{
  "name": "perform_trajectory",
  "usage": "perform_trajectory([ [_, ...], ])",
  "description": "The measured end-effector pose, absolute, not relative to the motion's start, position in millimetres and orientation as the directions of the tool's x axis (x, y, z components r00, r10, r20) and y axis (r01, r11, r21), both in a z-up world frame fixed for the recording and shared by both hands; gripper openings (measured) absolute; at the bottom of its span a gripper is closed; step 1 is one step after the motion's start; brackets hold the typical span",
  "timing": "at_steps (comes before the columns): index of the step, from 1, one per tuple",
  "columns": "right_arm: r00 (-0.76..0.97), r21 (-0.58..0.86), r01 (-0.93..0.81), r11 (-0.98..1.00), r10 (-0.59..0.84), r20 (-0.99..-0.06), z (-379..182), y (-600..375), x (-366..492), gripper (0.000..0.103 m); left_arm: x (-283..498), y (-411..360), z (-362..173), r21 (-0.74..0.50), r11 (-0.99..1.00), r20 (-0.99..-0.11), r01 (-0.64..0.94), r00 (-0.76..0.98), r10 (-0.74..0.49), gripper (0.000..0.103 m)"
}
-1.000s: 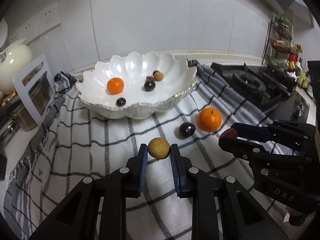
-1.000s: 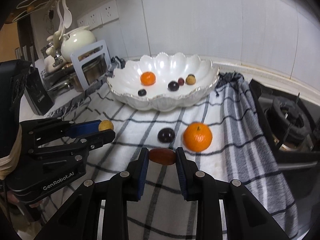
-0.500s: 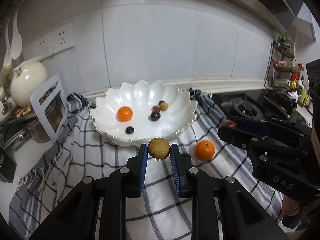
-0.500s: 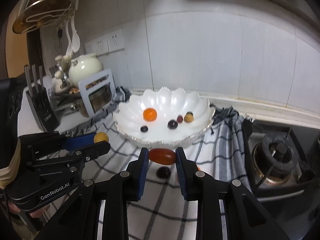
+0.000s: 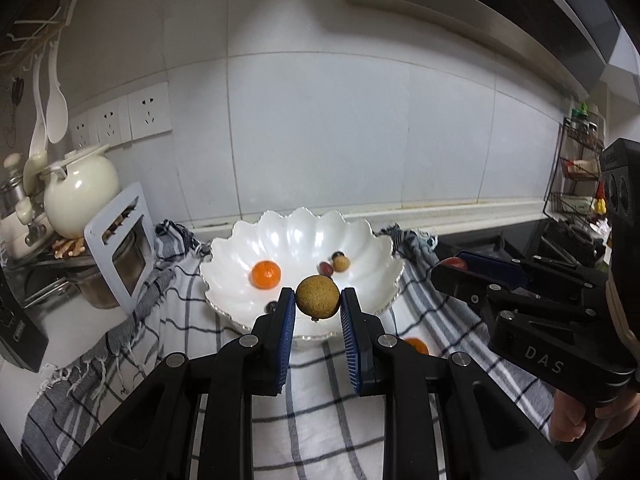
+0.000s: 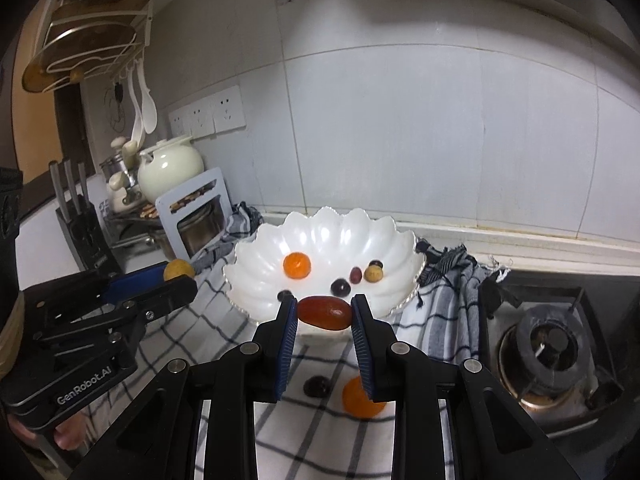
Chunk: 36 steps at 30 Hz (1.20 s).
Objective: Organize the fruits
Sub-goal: 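Carry the red-brown date and yellow-brown fruit over the white bowl with both grippers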
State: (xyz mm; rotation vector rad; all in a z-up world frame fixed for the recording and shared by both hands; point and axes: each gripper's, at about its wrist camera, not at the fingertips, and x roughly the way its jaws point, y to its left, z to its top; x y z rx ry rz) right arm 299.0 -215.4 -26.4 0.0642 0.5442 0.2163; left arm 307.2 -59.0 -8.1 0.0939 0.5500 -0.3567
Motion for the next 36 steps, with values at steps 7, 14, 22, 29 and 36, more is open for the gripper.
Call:
perform_trajectory([
  [7, 0.831, 0.132, -0.203, 0.970, 0.242, -0.500, -16.2, -220.8, 327.3, 0.029, 324.0, -63.0, 0.7, -0.013, 0.952, -0.509, 0.305, 0.818, -0.269, 0.024],
  [14, 0.829, 0.107, -0.216, 0.970, 0.240, -0.505, -12.4, -219.3, 356.3, 0.029, 350.7, -63.5, 0.3, -0.013, 0.965, -0.519, 0.262, 0.823, -0.230, 0.024],
  [22, 0.809, 0.105, -0.231, 0.967, 0.251, -0.532, -15.0, -218.8, 389.0, 0.029, 386.0, -62.0, -7.5, -0.035, 0.967, -0.557, 0.254, 0.798, -0.229, 0.024],
  [29, 0.774, 0.082, -0.227, 0.970, 0.231, -0.590, -28.2, -218.9, 421.0, 0.029, 417.4, -69.6, -23.0, -0.049, 0.967, -0.612, 0.248, 0.758, -0.226, 0.024],
  [36, 0.722, 0.102, -0.218, 0.971, 0.231, -0.653, -44.9, -226.3, 450.1, 0.029, 446.5, -76.2, -37.4, -0.062, 0.970, -0.660, 0.236, 0.720, -0.218, 0.024],
])
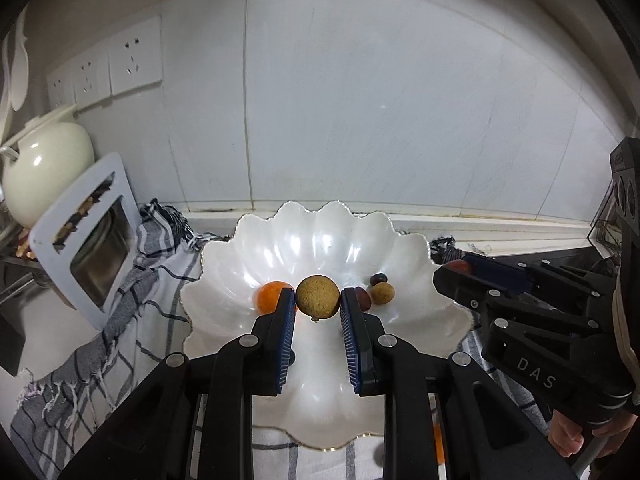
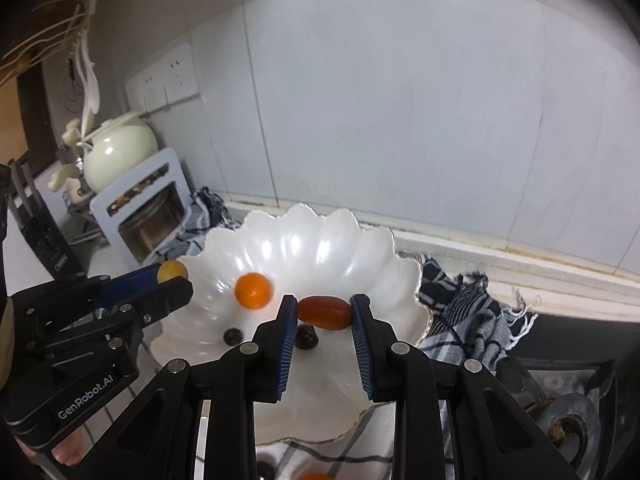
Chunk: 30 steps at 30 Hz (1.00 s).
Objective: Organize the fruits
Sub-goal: 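Carry the red-brown date and yellow-brown fruit over the white bowl with both grippers, then open both grippers to drop the date and yellow-brown fruit into the bowl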
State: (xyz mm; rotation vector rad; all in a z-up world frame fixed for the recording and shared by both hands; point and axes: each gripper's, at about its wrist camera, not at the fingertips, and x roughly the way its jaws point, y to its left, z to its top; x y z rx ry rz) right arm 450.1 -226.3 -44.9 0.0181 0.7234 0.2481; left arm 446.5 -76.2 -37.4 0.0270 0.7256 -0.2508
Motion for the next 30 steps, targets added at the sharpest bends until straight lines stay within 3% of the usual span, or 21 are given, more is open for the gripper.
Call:
perform_trajectory([
  [11, 0.638, 0.117, -0.204, 0.972, 0.222, -0.737, -73.1, -227.6, 483.6, 0.029, 482.5, -86.4, -64.2, -0.045, 0.973, -0.728, 0.224, 0.660, -0.186, 0.025],
  [13, 0.631, 0.118, -0.203, 0.972, 0.222, -0.743, -74.8, -227.8, 487.1, 0.030, 484.7, -87.0, -67.2, -0.031, 0.975, -0.734, 0.222, 0.657, -0.173, 0.031],
  [15, 0.622, 0.126, -0.201, 0.971, 0.227, -0.749, -76.2, -228.7, 489.7, 0.036, 485.3, -86.5, -68.6, -0.027, 0.976, -0.735, 0.217, 0.658, -0.167, 0.044],
  [17, 0.625, 0.124, -0.195, 0.973, 0.221, -0.749, -76.2, -230.0, 490.6, 0.044, 484.3, -85.4, -68.3, -0.024, 0.977, -0.733, 0.214, 0.661, -0.163, 0.045],
  [24, 0.650, 0.117, -0.180, 0.977, 0.208, -0.731, -68.6, -234.0, 482.4, 0.044, 473.4, -77.1, -59.4, 0.018, 0.984, -0.720, 0.179, 0.684, -0.112, 0.064],
  [30, 0.688, 0.087, -0.179, 0.980, 0.188, -0.701, -54.8, -236.7, 463.8, 0.059, 452.1, -73.7, -44.0, 0.042, 0.984, -0.692, 0.172, 0.716, -0.095, 0.077],
])
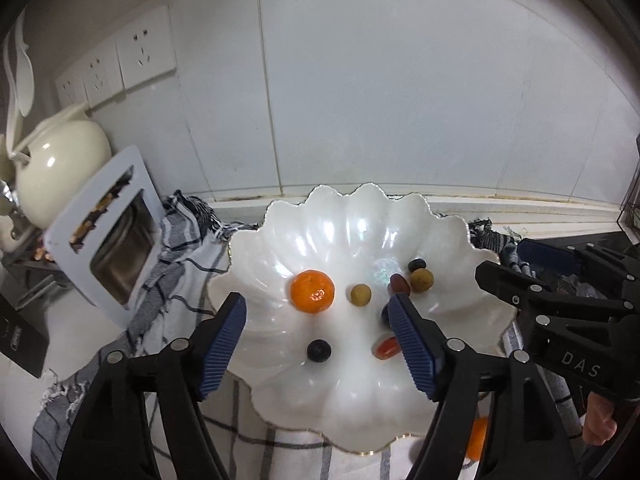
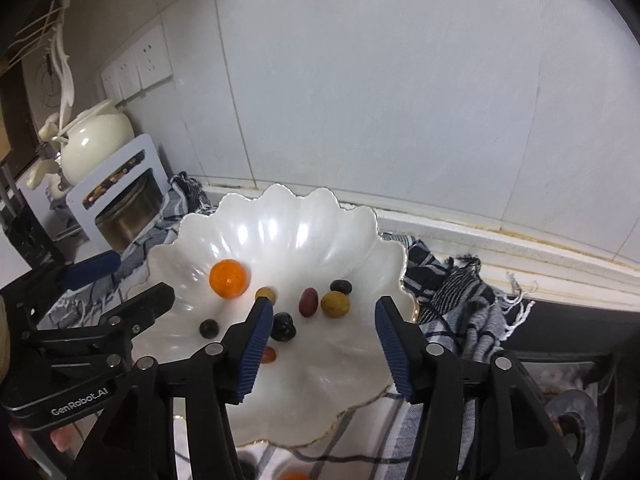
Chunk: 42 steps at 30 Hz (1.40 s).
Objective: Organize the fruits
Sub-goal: 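Open both grippers to drop the date and yellow-brown fruit into the bowl, then withdraw both grippers from the bowl back over the checked cloth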
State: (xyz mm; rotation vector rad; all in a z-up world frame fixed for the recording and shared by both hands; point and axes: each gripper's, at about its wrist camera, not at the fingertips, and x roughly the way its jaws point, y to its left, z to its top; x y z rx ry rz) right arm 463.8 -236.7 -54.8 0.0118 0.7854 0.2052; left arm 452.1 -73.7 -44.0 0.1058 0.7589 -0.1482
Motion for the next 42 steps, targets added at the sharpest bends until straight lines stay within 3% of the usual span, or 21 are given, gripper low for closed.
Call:
perform_trajectory([
  [3, 0.702, 0.075, -0.179, 0.981, 0.180, -0.689, -47.9, -237.5, 452.9, 0.065, 441.4, -72.8, -36.1, 0.044, 0.985, -0.675, 0.167, 0.732, -0.094, 0.080],
  [22, 0.814, 0.041, -0.152, 0.988, 0.149, -0.561, -14.6, -240.6, 361.3, 0.065, 363.4, -59.8, -8.2, 0.055, 0.982, -0.590, 0.181, 0.799, -0.114, 0.094],
  [42, 0.778, 0.081, -0.143, 0.986, 0.163, -0.607, -48.1, -242.9, 317.6, 0.065, 322.5, -68.7, -43.4, 0.045, 0.956, -0.631, 0.291, 0.750, -0.198, 0.094],
])
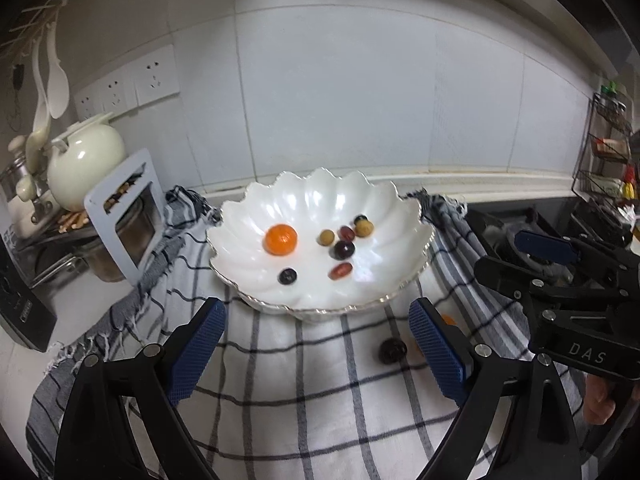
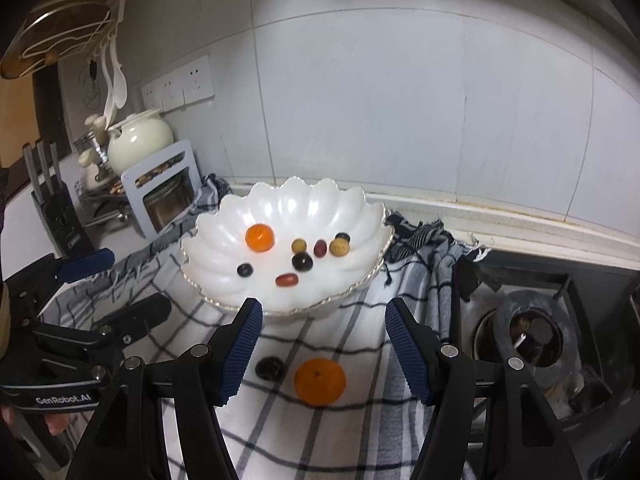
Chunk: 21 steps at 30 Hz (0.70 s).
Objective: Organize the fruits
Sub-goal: 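Withdraw both grippers from the bowl back over the checked cloth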
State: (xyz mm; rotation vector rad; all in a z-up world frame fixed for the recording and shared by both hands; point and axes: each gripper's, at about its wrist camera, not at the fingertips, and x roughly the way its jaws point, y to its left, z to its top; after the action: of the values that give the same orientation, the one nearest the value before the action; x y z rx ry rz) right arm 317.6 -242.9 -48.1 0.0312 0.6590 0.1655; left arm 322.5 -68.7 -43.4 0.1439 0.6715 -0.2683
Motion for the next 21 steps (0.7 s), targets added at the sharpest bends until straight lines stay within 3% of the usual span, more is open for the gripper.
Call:
perform_trajectory([
  [13, 0.733, 0.103, -0.151, 0.983, 0.181, -0.656, -78.1, -242.0, 312.0, 0.065, 312.8, -74.2, -70.5, 0.058, 0.934, -0.651, 0.353, 0.723, -0.233, 0.086],
  [21, 0.702, 0.106, -0.157, 0.982, 0.186, -0.687, -93.7, -238.5, 317.6, 0.065, 318.5, -84.5, -87.1, 0.053, 0.906, -0.672, 0.420, 0.686, -0.279, 0.071],
])
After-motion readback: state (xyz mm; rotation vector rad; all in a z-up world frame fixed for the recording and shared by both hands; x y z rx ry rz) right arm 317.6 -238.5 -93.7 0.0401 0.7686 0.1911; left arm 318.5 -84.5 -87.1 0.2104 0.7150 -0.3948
